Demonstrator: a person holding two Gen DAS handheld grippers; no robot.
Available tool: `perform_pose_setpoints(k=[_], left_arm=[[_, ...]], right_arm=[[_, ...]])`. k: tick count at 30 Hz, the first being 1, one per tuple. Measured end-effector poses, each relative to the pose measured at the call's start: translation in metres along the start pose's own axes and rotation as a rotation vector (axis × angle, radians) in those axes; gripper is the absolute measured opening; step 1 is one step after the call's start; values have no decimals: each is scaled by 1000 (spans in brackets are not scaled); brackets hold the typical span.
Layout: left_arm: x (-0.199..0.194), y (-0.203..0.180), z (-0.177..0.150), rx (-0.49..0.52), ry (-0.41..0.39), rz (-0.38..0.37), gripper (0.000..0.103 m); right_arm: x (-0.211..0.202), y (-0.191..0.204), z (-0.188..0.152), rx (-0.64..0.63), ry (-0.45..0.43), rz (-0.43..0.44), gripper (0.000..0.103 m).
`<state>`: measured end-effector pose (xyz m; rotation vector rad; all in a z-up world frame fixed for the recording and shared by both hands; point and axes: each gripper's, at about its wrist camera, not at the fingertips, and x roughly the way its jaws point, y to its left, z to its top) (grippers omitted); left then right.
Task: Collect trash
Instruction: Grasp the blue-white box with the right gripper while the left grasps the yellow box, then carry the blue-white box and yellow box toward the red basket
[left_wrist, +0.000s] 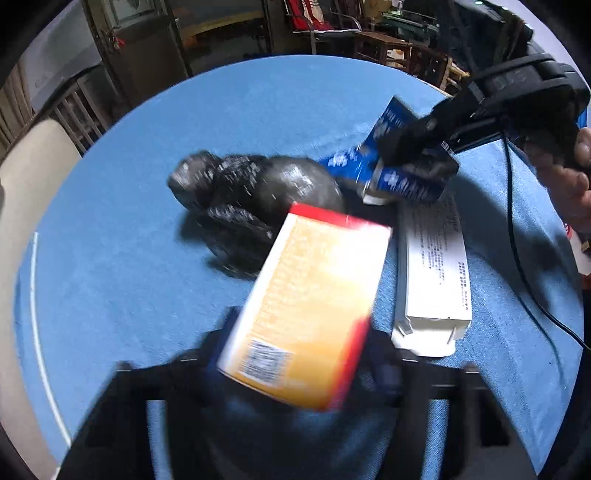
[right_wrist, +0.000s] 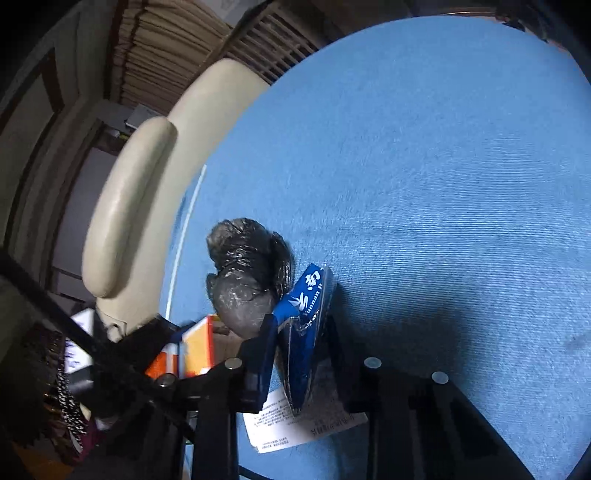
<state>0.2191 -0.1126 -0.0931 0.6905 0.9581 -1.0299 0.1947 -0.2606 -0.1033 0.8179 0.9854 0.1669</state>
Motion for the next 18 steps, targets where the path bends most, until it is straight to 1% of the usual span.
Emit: perform_pose_setpoints(k=[4, 6, 9, 13, 16, 18], left_arm=[[-9, 3, -5, -94, -51, -1, 55], [-17, 1, -10, -137, -79, 9, 55], [-38, -10, -22, -234, -131, 10, 55], [-64, -31, -34, -316, -193, 25, 55], [-88, -66, -37, -372, -237, 75, 55], [-99, -88, -36, -388, -253, 141, 55]], right_arm=[[-25, -11, -7, 13, -30, 30, 30], [-43, -17, -14, 5, -48, 22, 30], [-66, -22, -24, 0, -75, 20, 30], [-100, -23, -40, -30, -122, 22, 30], [-129, -25, -54, -44, -160, 31, 30], [-147, -25, -63, -59, -188, 31, 30]])
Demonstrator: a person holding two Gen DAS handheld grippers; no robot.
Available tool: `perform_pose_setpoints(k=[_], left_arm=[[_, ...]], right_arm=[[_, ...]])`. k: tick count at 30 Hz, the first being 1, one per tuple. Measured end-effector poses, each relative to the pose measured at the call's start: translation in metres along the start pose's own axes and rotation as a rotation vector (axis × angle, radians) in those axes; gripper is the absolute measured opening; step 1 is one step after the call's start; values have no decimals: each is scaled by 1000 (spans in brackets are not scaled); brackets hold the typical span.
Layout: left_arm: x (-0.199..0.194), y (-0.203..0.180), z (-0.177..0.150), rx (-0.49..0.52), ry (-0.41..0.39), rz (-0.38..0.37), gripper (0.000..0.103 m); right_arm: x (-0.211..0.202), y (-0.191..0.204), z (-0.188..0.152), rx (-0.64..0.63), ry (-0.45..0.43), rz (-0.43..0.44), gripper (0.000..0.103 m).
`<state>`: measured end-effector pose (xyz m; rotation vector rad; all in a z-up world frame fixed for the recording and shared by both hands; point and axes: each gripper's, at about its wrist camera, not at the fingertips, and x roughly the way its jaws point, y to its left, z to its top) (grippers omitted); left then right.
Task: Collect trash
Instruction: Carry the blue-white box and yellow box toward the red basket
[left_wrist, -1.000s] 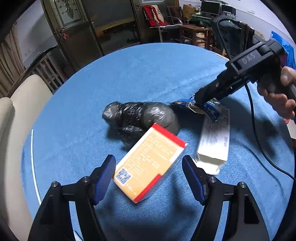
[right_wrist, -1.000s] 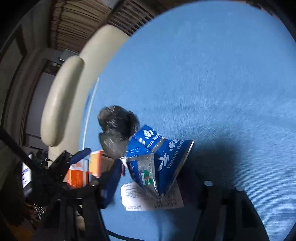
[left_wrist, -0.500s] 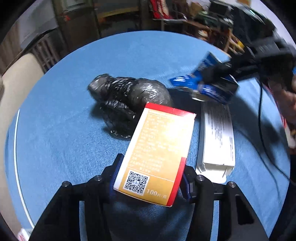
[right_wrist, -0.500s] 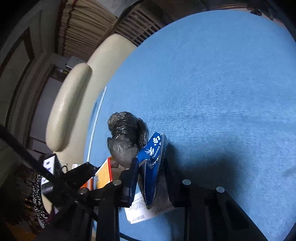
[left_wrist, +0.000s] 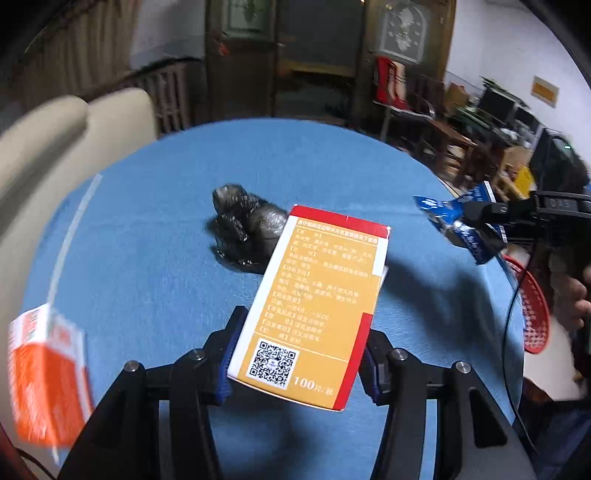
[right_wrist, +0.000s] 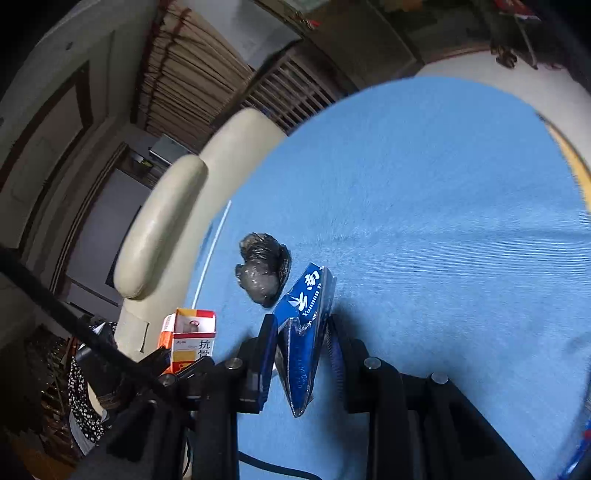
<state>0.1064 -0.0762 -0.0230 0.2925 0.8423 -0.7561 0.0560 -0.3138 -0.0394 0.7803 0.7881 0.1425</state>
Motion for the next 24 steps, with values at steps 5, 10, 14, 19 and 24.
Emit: perform_pose_setpoints(k=[5, 10, 14, 19, 24], left_arm=[[-32, -46, 4, -37, -57, 103, 55], [-59, -99, 4, -30, -101, 154, 55], [-61, -133, 12, -6, -121, 203, 55], [-72, -170, 19, 5, -141, 253, 55], [-79, -191, 19, 38, -159, 283, 55]], right_arm=[[-54, 2, -17, -71, -82, -29, 30], [-106, 3, -40, -150, -155, -69, 30], [-141, 1, -52, -160, -204, -54, 30], [-181, -1, -62, -178, -269, -41, 30], [-218, -5, -76, -198, -337, -50, 30]])
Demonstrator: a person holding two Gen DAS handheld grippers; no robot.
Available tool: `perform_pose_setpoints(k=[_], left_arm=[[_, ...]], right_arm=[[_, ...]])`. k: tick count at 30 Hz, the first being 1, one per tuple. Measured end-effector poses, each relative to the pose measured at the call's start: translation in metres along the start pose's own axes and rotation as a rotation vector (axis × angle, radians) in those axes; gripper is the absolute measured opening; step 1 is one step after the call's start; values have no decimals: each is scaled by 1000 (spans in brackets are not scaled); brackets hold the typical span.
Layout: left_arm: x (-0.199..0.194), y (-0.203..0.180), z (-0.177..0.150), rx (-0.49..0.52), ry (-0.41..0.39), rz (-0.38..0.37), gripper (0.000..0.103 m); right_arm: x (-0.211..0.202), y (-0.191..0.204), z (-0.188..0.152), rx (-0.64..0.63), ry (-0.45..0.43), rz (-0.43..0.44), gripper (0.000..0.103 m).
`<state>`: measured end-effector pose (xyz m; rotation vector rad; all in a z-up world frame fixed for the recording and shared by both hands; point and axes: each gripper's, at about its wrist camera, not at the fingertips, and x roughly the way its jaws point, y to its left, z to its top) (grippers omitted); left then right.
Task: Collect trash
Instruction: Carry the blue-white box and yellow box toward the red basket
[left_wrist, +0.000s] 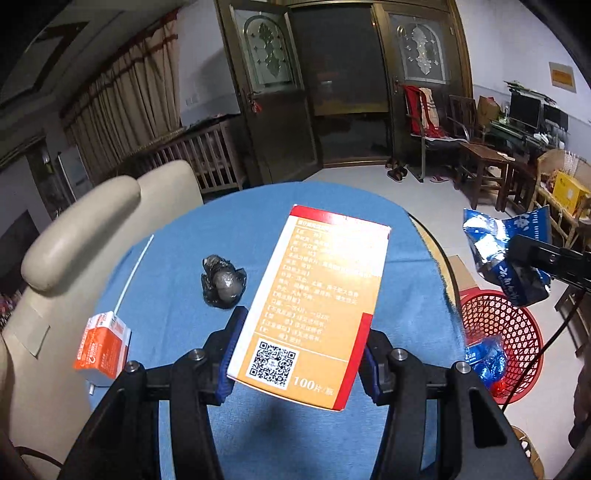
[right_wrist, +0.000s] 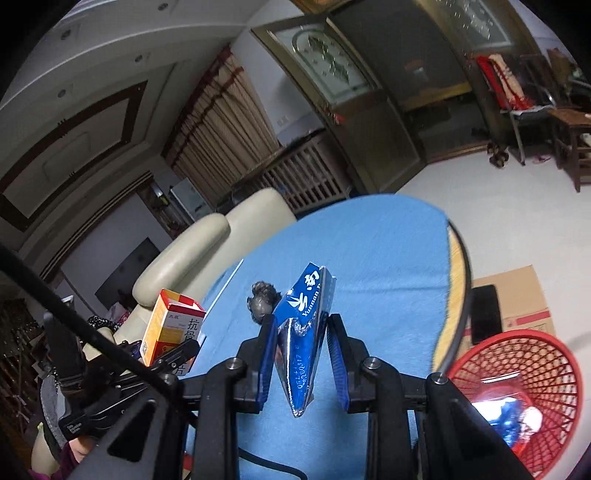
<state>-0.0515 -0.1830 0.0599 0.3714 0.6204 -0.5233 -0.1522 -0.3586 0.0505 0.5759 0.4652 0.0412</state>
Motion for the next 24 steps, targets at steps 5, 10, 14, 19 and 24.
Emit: perform_pose_setpoints(k=[5, 10, 14, 19, 24], left_arm=[[-2, -13, 2, 26, 3, 9, 55], [0, -22, 4, 50, 3, 17, 55], [3, -29, 6, 60, 5, 18, 55], [7, -38, 4, 77, 29, 14, 55], [10, -46, 1, 100, 49, 9, 55]], right_arm=[[-22, -8, -7, 1, -27, -21, 30], [-33, -20, -12, 13, -43, -24, 30], [-38, -25, -14, 26, -49, -18, 30], [-43, -28, -16, 37, -48, -24, 30], [-52, -33, -22, 48, -42, -41, 30]])
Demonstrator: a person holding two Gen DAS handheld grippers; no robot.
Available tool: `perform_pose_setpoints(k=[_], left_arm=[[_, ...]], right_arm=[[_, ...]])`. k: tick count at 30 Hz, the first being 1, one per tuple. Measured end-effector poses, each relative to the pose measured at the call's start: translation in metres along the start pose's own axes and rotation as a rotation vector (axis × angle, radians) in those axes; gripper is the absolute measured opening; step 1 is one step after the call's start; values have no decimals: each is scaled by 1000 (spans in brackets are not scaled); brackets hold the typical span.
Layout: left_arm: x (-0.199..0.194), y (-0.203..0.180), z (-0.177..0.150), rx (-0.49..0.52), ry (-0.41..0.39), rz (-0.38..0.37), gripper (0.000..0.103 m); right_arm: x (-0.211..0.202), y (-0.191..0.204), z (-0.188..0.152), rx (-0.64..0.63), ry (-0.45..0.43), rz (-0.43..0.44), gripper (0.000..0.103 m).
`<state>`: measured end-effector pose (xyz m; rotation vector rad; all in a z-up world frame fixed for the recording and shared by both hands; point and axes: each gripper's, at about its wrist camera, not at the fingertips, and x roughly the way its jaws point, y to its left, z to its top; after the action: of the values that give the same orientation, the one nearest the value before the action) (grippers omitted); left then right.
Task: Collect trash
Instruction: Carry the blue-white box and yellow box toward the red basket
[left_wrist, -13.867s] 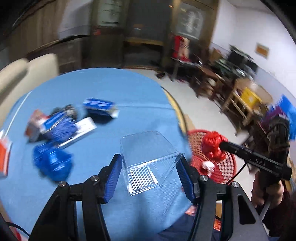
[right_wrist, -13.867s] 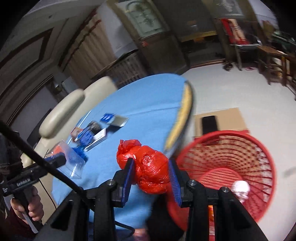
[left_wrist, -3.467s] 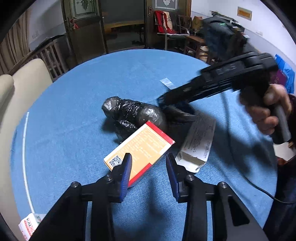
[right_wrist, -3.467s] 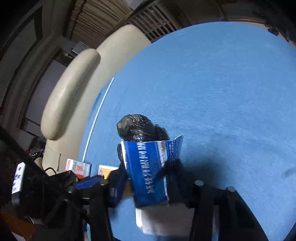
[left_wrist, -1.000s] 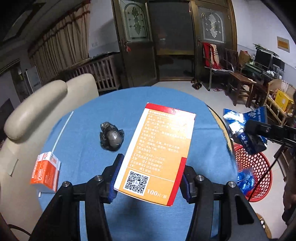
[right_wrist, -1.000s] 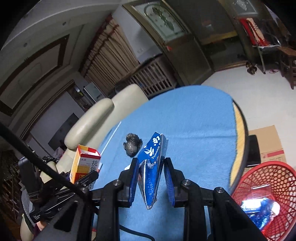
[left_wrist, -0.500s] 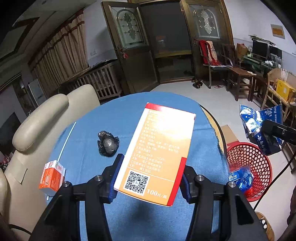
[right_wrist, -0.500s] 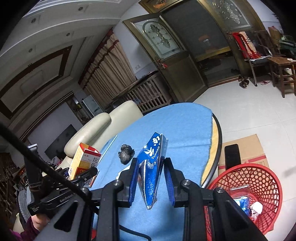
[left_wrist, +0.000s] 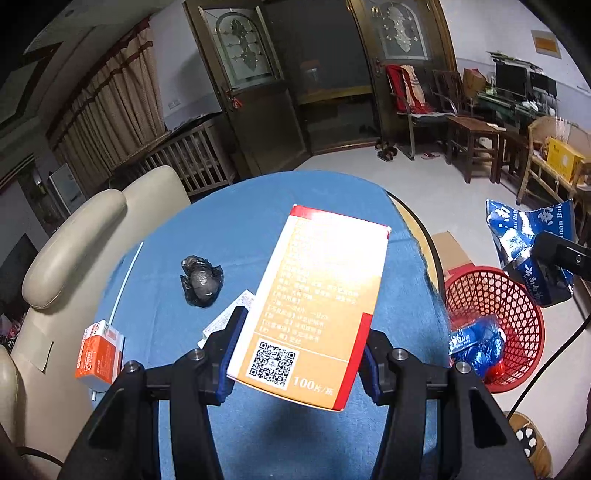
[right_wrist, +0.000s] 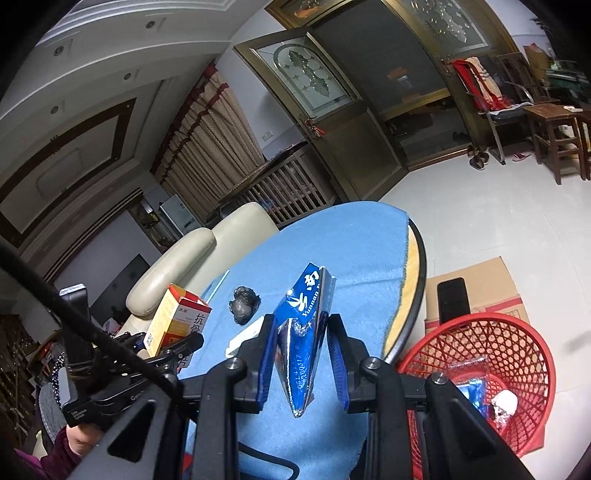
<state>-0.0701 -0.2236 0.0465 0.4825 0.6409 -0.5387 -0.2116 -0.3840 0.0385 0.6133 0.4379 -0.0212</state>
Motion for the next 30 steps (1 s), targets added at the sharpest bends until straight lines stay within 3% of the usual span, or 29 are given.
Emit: perform_pose_setpoints(k=[30], left_arm=[[-2, -47, 1, 122, 10, -22, 56]], right_arm=[[-38, -39, -9, 75, -29, -67, 30]])
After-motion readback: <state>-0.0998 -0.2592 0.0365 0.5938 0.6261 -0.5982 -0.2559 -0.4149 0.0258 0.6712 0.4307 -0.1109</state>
